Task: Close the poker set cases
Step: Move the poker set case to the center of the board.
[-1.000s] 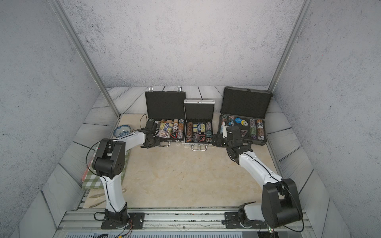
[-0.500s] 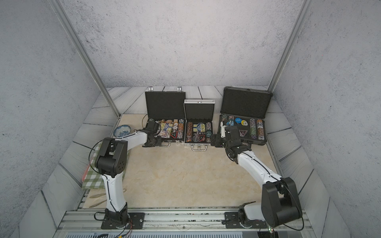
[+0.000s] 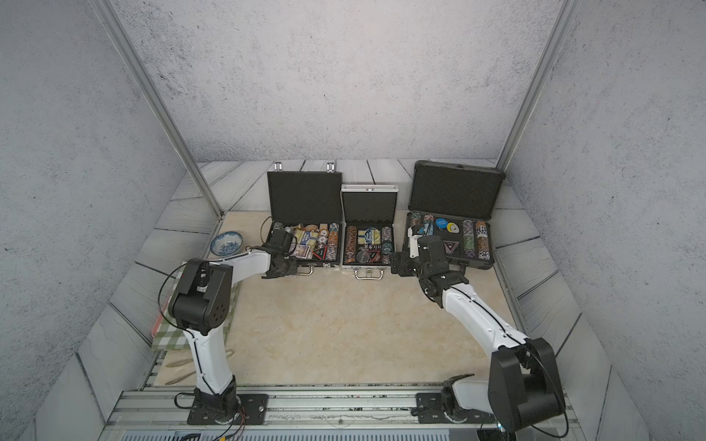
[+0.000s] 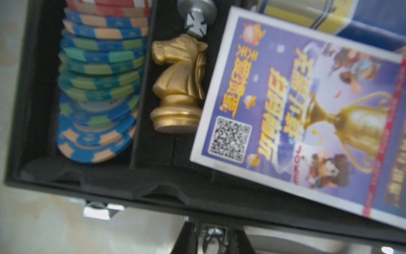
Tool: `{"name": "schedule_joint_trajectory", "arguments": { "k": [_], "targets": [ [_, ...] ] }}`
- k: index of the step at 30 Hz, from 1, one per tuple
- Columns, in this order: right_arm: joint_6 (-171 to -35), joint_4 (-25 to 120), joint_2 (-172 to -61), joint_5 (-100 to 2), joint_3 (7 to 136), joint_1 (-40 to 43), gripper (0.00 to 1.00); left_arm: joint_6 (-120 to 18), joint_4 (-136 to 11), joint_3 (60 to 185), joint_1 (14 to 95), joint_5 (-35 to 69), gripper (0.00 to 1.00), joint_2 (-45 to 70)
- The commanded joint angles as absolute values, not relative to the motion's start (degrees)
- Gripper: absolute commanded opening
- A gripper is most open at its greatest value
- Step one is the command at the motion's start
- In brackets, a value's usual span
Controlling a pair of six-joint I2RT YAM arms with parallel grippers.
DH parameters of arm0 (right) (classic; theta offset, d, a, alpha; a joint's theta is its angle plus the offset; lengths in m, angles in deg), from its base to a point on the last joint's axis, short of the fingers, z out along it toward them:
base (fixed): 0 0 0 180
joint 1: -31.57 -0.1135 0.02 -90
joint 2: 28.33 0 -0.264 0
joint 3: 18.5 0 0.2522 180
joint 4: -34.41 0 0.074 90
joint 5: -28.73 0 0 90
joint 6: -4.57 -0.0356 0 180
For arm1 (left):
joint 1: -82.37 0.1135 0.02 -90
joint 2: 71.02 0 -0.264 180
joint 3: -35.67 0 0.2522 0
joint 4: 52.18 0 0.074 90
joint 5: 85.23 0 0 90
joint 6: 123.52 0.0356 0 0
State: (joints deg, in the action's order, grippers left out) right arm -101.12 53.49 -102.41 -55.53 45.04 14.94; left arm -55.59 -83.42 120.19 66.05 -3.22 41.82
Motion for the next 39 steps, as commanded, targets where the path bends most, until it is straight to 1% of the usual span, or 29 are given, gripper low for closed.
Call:
{"name": "schedule_joint_trajectory", "arguments": {
  "k": [1, 6, 16, 24, 34, 39],
  "targets": [
    [-100.11, 54.06, -100.32, -54.62, 43.96, 14.61, 0.88, -56.94, -88.11, 118.87, 65.85, -7.68, 0.16, 39.2],
    [-99.69, 54.74, -99.91, -54.32, 43.48, 14.61, 0.88, -60.71, -88.68, 115.19, 65.18, -6.69, 0.15, 36.57],
    [-100.02, 55.08, -99.15, -53.36, 42.64, 14.42, 0.88, -69.95, -89.22, 106.62, 63.15, -8.9, 0.15, 30.04],
    [-100.54, 55.53, -99.07, -53.18, 42.38, 13.77, 0.88, -71.81, -89.92, 102.71, 61.6, -6.07, 0.15, 26.77],
    [-101.52, 55.05, -101.4, -52.83, 42.16, 11.64, 0.87, -71.9, -90.77, 99.62, 56.62, -3.24, 0.15, 24.41],
    [-101.69, 54.7, -102.22, -53.04, 42.46, 10.94, 0.87, -72.28, -92.75, 99.01, 53.67, -3.65, 0.15, 22.84]
  ]
}}
